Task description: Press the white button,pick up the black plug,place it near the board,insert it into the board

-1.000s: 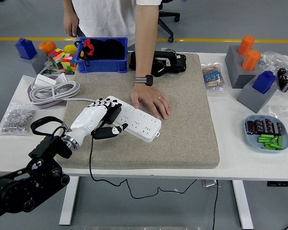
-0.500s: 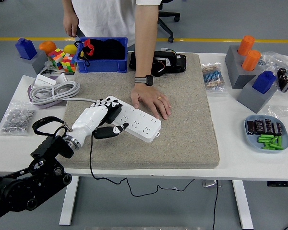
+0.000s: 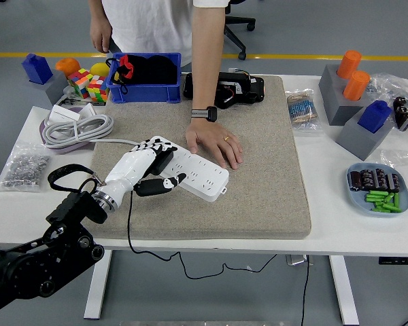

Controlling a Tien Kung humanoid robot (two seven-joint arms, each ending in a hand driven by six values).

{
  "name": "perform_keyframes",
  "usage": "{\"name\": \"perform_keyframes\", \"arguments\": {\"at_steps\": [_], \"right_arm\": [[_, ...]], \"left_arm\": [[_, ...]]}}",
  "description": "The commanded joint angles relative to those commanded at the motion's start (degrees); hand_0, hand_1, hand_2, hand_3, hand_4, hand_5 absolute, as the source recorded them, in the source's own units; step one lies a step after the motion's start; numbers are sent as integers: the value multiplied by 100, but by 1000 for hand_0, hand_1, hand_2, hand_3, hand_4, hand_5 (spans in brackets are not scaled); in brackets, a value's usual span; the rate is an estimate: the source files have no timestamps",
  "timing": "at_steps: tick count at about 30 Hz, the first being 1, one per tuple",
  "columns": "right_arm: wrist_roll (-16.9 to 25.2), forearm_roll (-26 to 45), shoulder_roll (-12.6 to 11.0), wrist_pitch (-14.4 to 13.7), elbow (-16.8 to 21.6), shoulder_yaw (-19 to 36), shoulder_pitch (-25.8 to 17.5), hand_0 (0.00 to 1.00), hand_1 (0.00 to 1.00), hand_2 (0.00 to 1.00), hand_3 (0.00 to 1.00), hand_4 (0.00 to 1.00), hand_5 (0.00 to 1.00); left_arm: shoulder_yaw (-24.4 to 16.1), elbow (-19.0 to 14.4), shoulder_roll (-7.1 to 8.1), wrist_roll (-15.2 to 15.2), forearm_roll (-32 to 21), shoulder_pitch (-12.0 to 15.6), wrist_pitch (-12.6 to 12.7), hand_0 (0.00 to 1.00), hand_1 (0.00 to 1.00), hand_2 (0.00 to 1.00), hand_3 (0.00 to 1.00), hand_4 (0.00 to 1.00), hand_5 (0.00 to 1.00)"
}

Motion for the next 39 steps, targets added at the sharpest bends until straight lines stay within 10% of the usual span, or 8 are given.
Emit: {"name": "perform_keyframes", "arguments": {"at_steps": [39], "right_arm": [[-12,-27,-20,3,28,13,38,633,631,614,598,673,445]], "left_arm": [[-3187,-234,92,154,164,819,51,998,981,920,854,779,646]]}}
